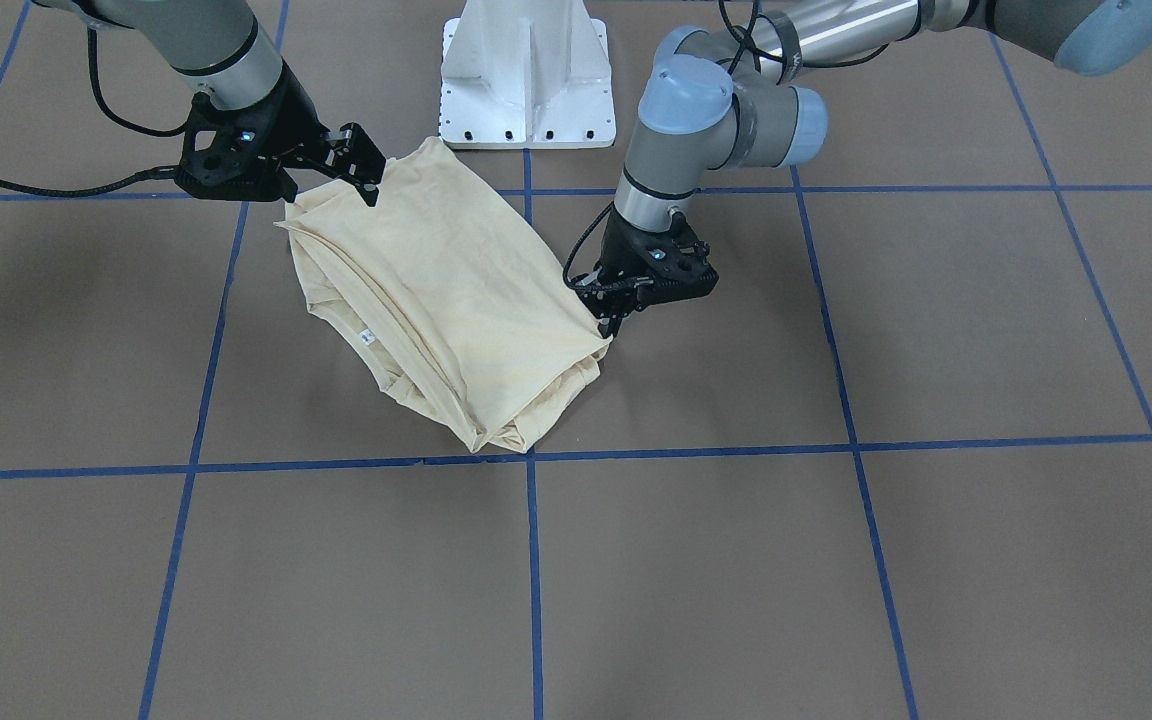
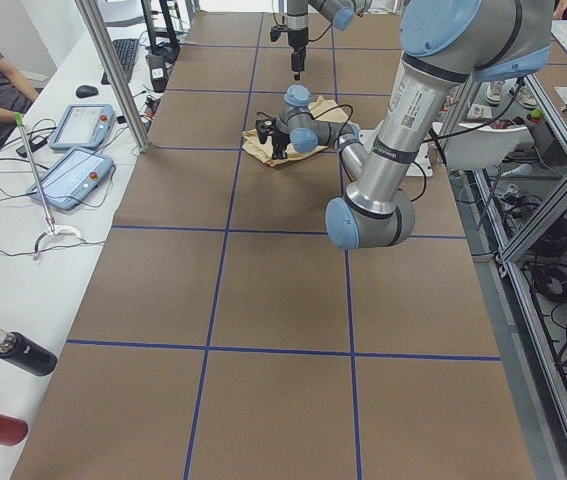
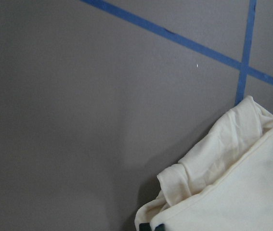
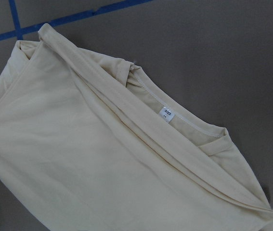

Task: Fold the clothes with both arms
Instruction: 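Push the shirt with the left gripper to turn it lengthwise, then withdraw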

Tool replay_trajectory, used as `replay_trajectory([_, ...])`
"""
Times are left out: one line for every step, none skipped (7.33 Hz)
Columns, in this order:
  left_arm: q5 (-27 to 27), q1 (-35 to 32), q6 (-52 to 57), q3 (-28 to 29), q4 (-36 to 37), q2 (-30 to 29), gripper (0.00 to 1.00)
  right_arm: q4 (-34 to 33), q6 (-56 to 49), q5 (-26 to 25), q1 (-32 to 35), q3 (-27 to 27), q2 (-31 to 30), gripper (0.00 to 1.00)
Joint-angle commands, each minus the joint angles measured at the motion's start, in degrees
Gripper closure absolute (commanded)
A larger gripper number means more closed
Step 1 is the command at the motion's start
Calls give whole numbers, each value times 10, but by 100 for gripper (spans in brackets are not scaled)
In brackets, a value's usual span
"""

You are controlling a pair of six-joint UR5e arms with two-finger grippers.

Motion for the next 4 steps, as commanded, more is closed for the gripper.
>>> replay_trajectory([3, -35, 31, 59, -6, -33, 100, 0, 0, 0, 5, 2, 0, 0])
replay_trajectory([7, -44, 36, 89, -7, -57, 100, 0, 0, -4, 5, 2, 0, 0])
replay_trajectory([23, -49, 42, 127, -8, -92, 100, 0, -2, -5, 5, 2, -1, 0])
replay_trajectory([39, -55, 42, 164, -27, -114, 100, 0, -2, -7, 5, 3, -1, 0])
